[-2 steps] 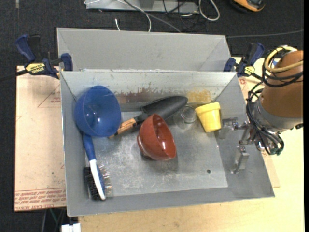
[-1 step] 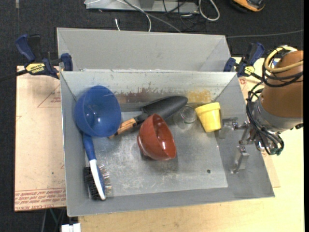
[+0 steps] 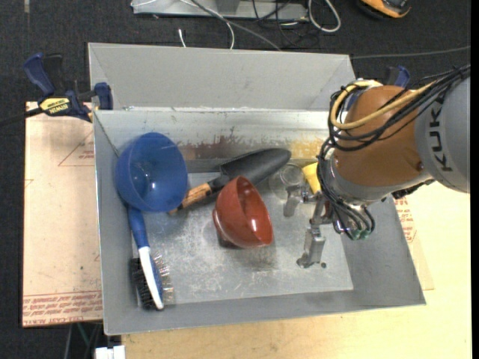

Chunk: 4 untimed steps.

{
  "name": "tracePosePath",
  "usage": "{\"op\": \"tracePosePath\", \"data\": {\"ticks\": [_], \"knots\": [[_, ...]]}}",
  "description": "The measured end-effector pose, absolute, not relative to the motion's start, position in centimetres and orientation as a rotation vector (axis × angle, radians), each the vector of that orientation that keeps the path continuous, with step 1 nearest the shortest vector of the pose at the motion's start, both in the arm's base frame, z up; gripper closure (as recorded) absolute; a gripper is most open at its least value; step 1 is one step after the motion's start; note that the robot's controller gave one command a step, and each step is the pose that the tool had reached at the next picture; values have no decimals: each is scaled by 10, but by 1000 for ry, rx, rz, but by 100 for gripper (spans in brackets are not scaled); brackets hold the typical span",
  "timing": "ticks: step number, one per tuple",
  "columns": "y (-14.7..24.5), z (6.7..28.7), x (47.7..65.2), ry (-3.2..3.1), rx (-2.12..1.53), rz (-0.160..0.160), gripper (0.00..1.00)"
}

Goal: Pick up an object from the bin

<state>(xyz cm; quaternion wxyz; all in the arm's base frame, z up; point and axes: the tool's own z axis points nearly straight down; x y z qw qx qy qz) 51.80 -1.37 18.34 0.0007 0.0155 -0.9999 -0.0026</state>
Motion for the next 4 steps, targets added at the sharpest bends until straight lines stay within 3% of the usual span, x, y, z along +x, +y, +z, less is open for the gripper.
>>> {"op": "tracePosePath", "data": {"ticks": [1, 2, 3, 4], "knots": [[-28, 173, 502, -3147, 1, 4, 0], [11, 114, 519, -3143, 90, -5, 0], [11, 112, 516, -3149, 68, -2, 0], [46, 71, 529, -3143, 224, -3, 0]]}}
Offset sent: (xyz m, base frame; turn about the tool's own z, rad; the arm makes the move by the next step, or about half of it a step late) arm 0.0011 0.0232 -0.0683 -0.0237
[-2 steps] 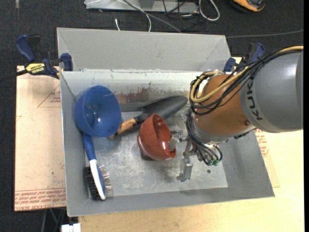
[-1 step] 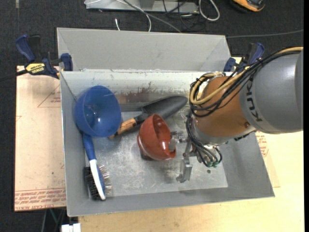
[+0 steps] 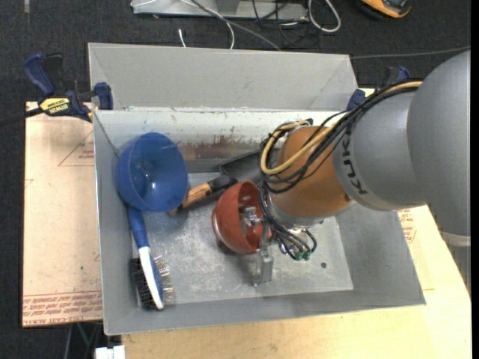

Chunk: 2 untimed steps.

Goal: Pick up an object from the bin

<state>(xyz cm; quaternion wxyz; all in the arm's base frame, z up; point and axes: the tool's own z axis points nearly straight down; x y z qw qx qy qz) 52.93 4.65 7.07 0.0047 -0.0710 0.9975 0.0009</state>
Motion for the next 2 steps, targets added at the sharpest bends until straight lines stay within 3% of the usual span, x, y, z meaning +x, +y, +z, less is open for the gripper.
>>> {"op": "tracePosePath", "data": {"ticks": [1, 2], "knots": [[33, 70, 525, 3129, -28, 3, 100], [33, 70, 525, 3129, -28, 3, 100]]}}
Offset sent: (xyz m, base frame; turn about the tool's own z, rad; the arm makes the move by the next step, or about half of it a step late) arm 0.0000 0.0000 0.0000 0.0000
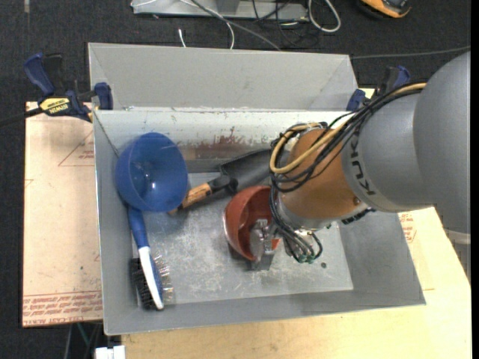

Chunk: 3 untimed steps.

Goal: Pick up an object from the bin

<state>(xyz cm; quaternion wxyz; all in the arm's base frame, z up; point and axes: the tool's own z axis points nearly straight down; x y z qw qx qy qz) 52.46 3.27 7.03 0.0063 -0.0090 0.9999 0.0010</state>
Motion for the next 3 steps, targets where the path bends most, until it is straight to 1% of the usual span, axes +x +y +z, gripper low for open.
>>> {"op": "tracePosePath", "data": {"ticks": [1, 2, 3], "knots": [[45, 152, 523, 3122, -8, 6, 100], [44, 66, 519, 3145, -14, 3, 100], [65, 118, 524, 3113, 28, 10, 100]]}}
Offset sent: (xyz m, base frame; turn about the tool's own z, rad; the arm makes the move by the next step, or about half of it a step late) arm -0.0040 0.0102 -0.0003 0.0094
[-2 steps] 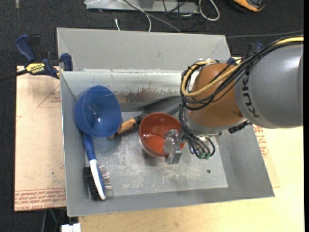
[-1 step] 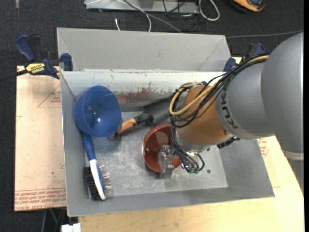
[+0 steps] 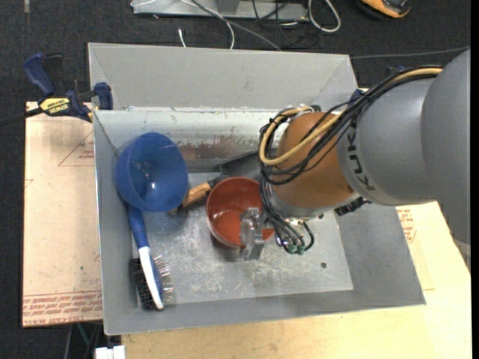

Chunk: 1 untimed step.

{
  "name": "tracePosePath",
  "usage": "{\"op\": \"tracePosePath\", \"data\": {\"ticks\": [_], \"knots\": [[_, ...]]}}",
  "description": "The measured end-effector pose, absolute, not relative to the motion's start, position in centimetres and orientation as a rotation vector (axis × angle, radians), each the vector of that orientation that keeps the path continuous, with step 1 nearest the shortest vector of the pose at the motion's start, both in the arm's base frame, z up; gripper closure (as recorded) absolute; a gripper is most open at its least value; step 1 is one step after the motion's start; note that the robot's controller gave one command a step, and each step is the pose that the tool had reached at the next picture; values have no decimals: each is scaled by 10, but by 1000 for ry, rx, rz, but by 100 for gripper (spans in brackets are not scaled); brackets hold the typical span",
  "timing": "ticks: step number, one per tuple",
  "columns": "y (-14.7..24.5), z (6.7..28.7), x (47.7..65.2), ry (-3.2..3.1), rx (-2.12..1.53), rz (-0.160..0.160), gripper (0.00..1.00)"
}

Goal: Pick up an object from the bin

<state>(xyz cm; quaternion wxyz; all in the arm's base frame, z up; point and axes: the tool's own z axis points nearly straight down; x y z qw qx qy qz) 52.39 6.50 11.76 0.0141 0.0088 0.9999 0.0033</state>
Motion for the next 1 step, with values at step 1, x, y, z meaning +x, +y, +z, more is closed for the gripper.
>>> {"op": "tracePosePath", "data": {"ticks": [1], "knots": [[67, 211, 504, 3143, 45, 3, 100]]}}
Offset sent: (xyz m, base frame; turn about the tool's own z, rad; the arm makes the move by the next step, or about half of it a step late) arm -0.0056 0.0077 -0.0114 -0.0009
